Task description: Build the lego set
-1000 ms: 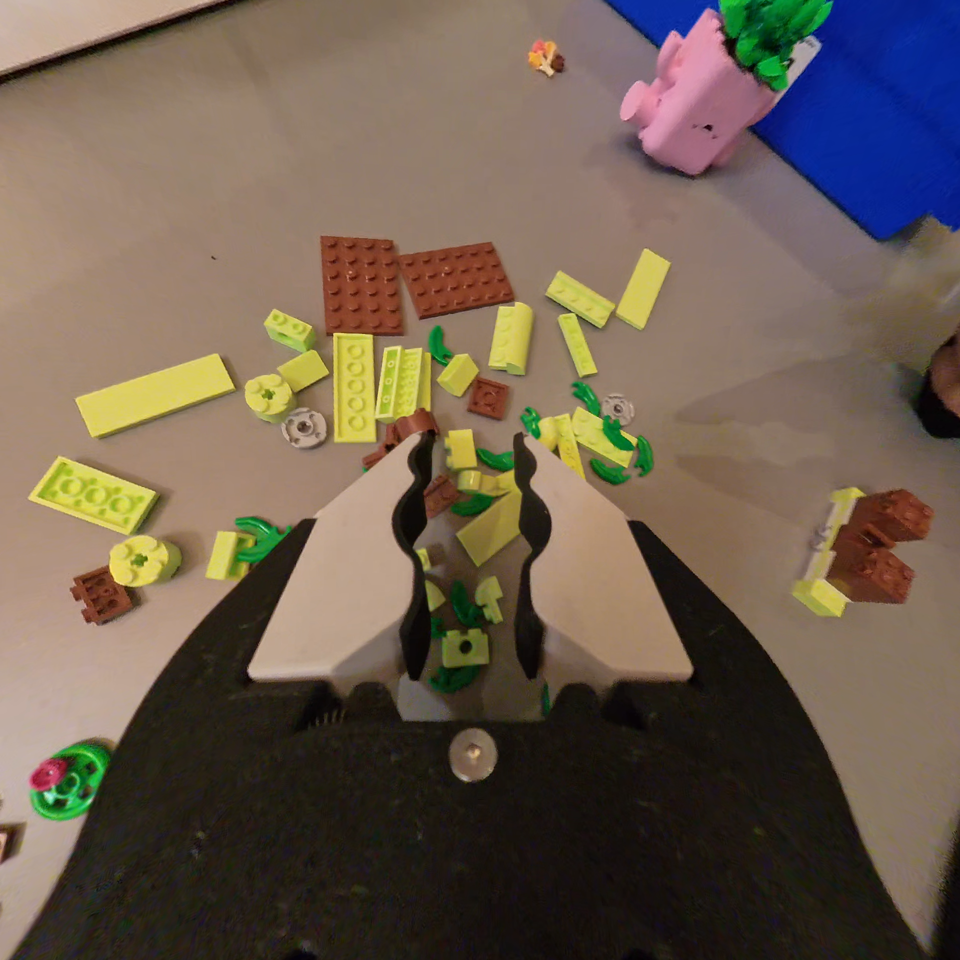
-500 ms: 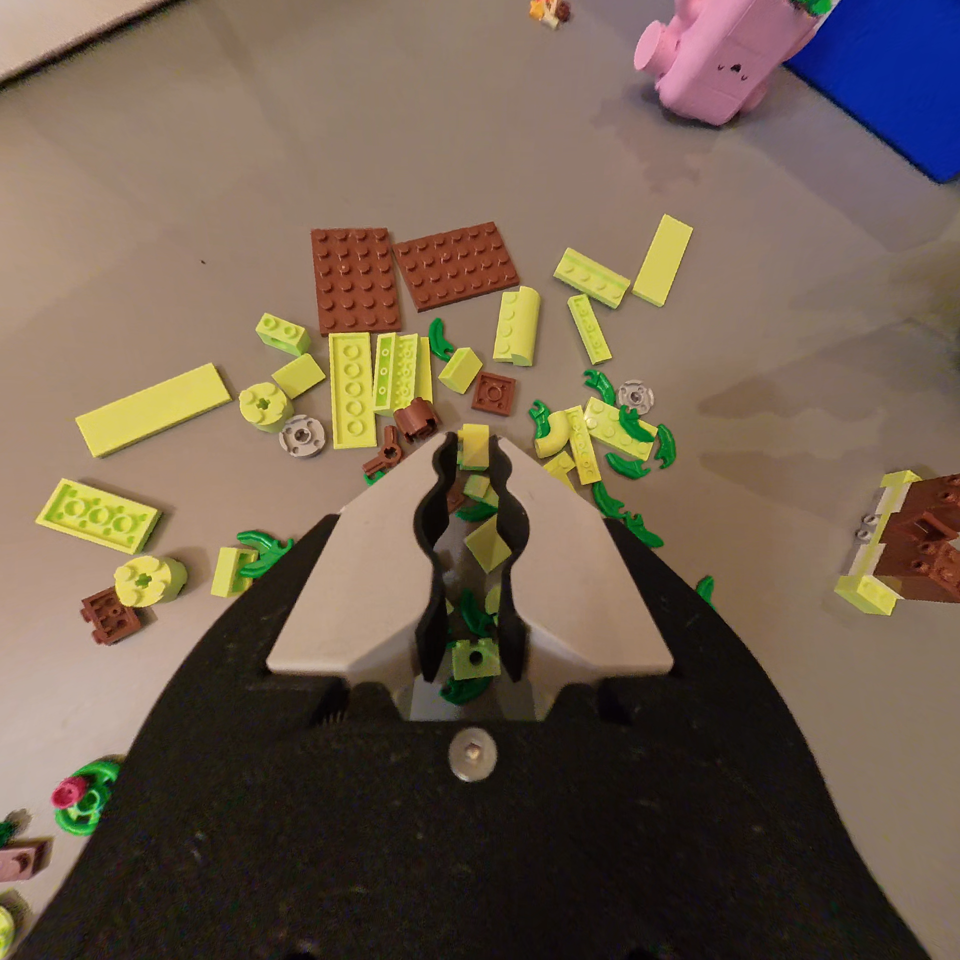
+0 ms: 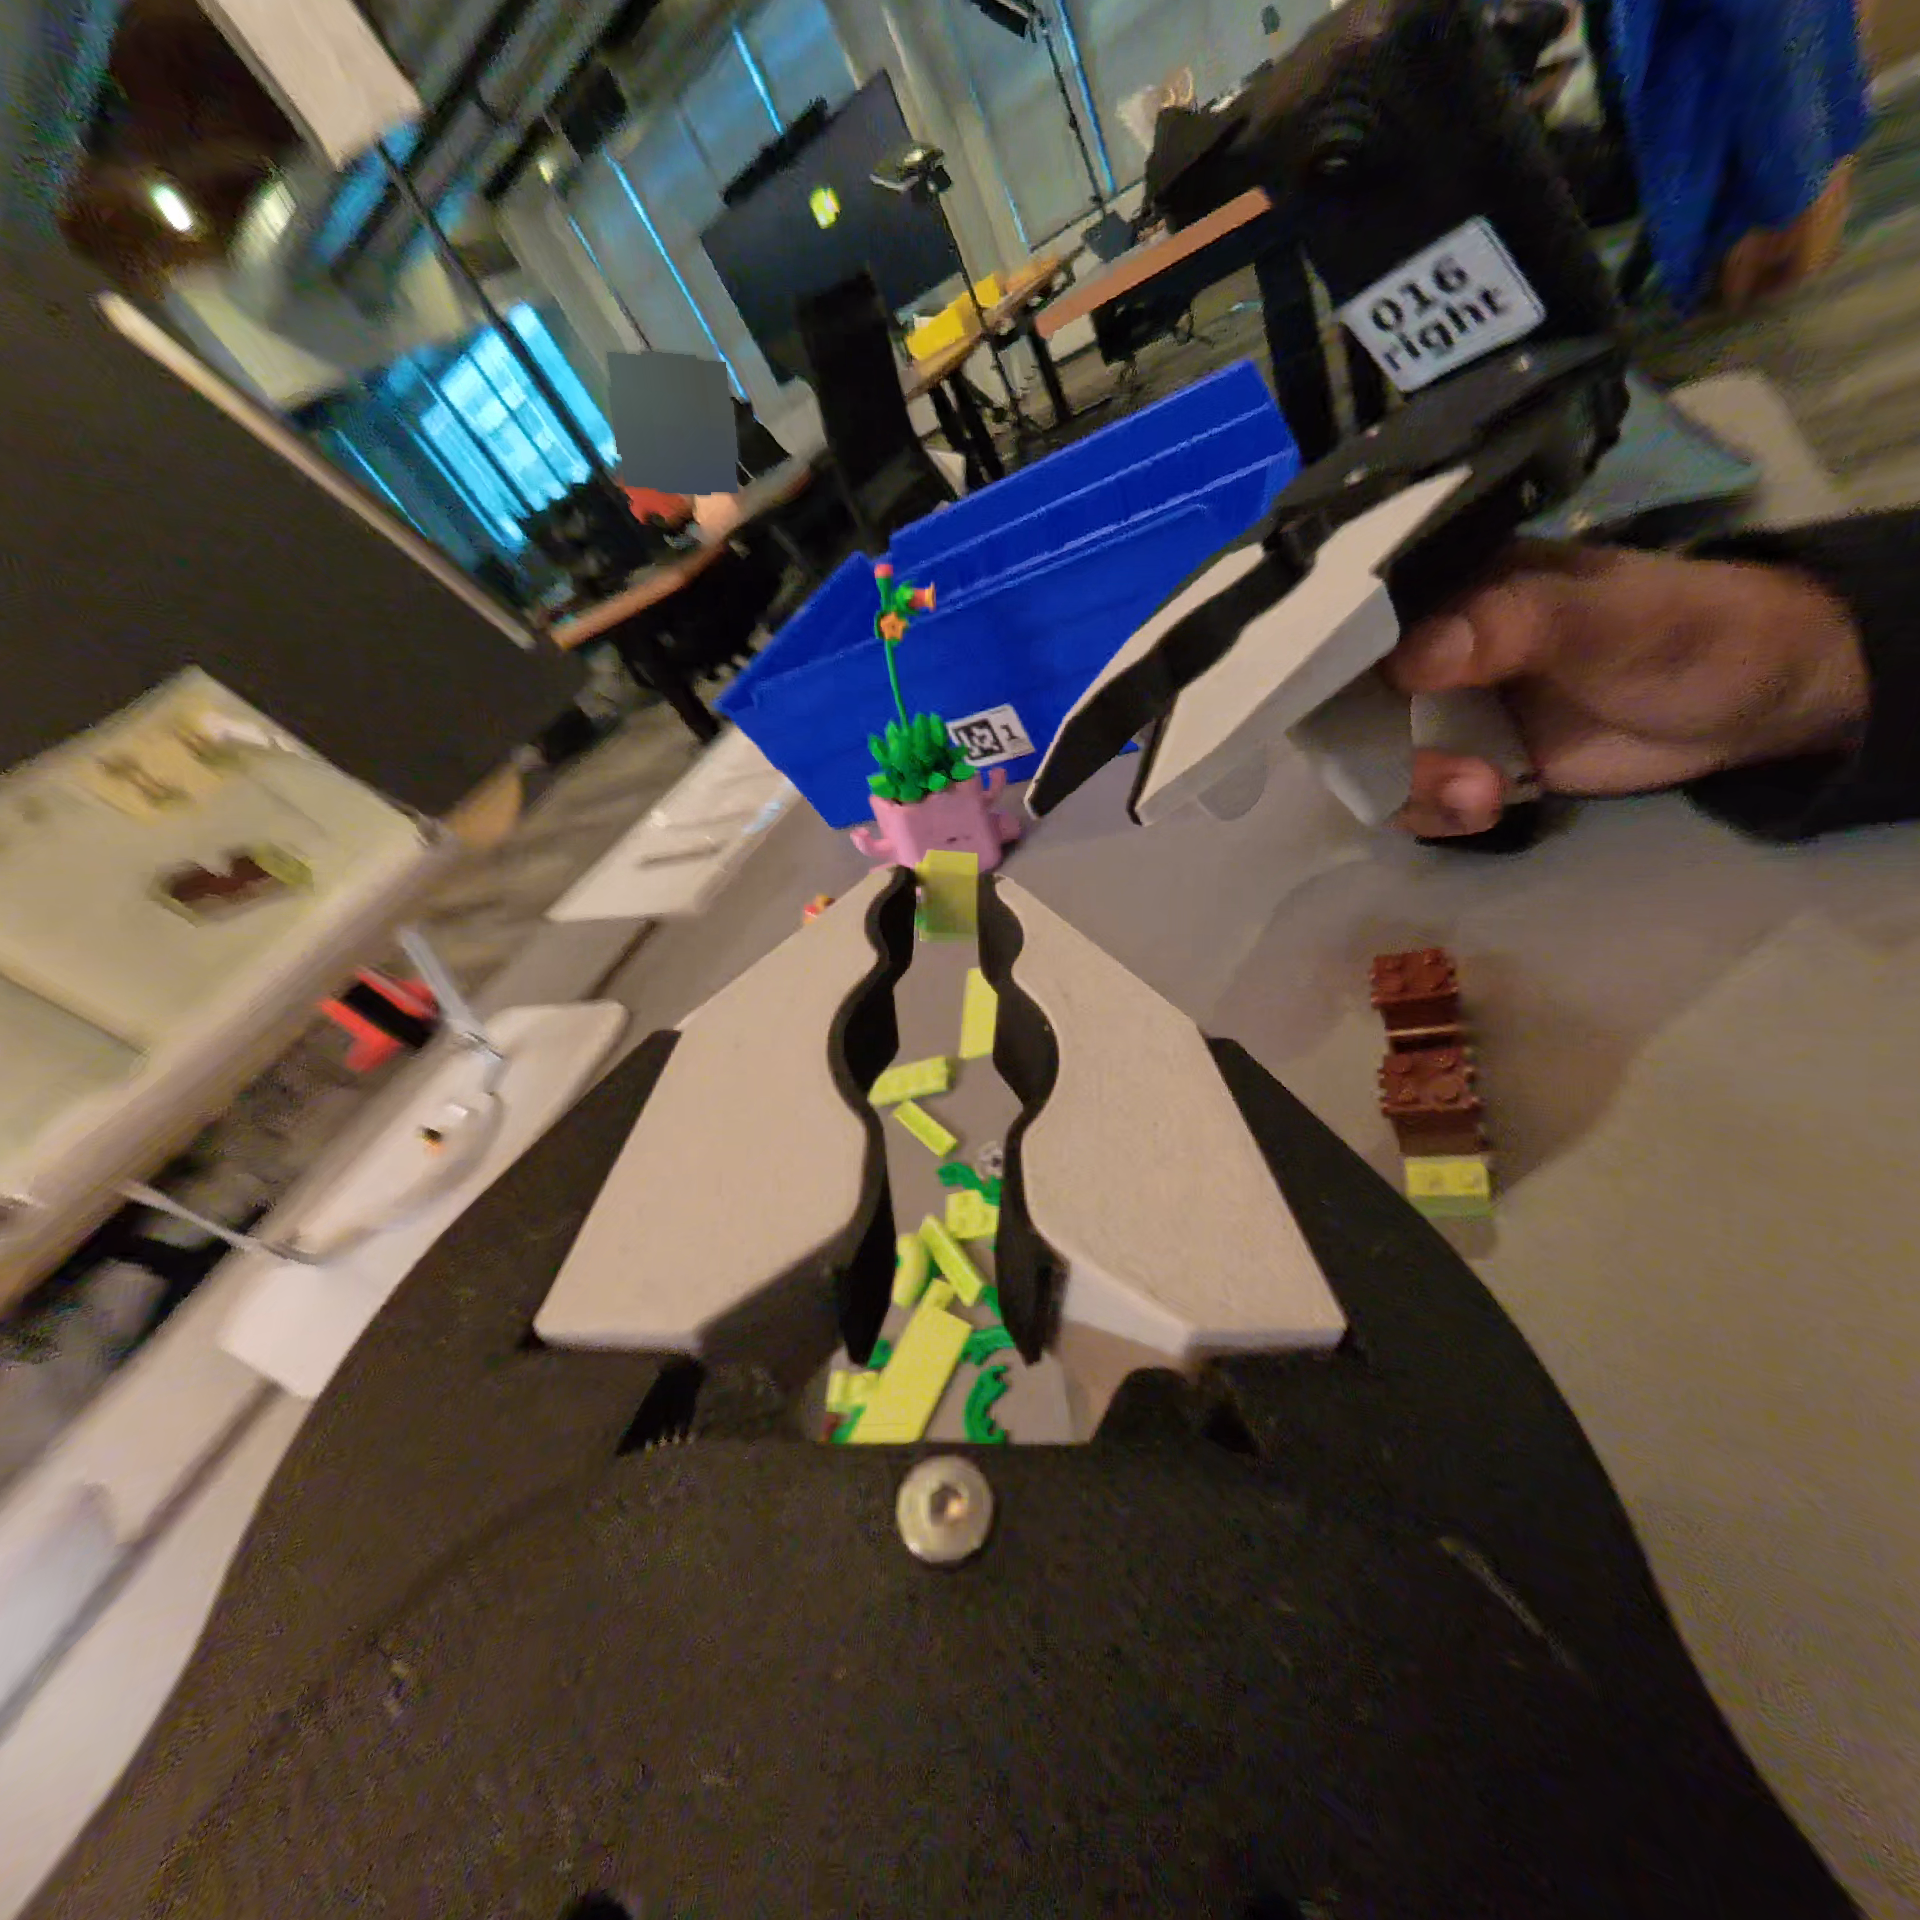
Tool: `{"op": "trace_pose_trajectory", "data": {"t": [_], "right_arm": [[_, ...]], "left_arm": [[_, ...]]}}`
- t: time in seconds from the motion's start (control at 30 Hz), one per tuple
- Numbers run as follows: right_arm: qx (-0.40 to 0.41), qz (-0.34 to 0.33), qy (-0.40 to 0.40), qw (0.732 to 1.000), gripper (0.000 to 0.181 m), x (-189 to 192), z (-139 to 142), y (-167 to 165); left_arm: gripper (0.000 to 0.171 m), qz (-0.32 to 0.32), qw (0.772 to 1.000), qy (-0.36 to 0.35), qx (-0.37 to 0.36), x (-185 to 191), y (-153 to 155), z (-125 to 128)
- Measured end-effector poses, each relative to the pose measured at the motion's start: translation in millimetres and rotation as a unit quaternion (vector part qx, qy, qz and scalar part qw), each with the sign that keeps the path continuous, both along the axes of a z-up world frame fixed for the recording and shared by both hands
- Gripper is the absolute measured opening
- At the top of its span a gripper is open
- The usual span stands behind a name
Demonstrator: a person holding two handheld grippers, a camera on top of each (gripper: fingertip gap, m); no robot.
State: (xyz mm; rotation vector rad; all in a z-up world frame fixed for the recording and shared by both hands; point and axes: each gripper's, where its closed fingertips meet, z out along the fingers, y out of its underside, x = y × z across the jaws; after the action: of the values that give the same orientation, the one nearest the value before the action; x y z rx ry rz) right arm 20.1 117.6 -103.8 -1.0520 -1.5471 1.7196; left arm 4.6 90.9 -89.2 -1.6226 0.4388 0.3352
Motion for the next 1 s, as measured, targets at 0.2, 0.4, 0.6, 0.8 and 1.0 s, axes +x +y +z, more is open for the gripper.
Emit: {"op": "trace_pose_trajectory", "data": {"t": [0.2, 0.4, 0.6, 0.8, 1.0], "right_arm": [[-0.038, 0.085, 0.037, 0.995, 0.035, 17.1, 16.9, -23.6], [-0.003, 0.089, 0.019, 0.996, 0.018, 15.9, 6.4, -30.9], [0.020, 0.081, 0.018, 0.996, 0.006, 16.1, 3.6, -31.2], [0.315, -0.139, 0.146, 0.928, 0.005, 21.7, 26.2, -2.9], [0.579, -0.215, 0.177, 0.767, 0.005, 21.4, 10.4, -0.4]], "left_arm": [[0.009, 0.038, 0.972, 0.232, 0.021, 23.5, 2.3, -8.7], [0.009, 0.019, 0.967, 0.253, 0.019, 36.5, 5.1, -16.8], [0.009, 0.006, 0.969, 0.245, 0.022, 40.0, 3.6, -16.9], [0.042, 0.000, 0.988, 0.155, -0.021, 28.1, 5.6, -33.2], [0.044, 0.008, 1.000, 0.000, 0.001, 4.8, 4.7, -16.9]]}}
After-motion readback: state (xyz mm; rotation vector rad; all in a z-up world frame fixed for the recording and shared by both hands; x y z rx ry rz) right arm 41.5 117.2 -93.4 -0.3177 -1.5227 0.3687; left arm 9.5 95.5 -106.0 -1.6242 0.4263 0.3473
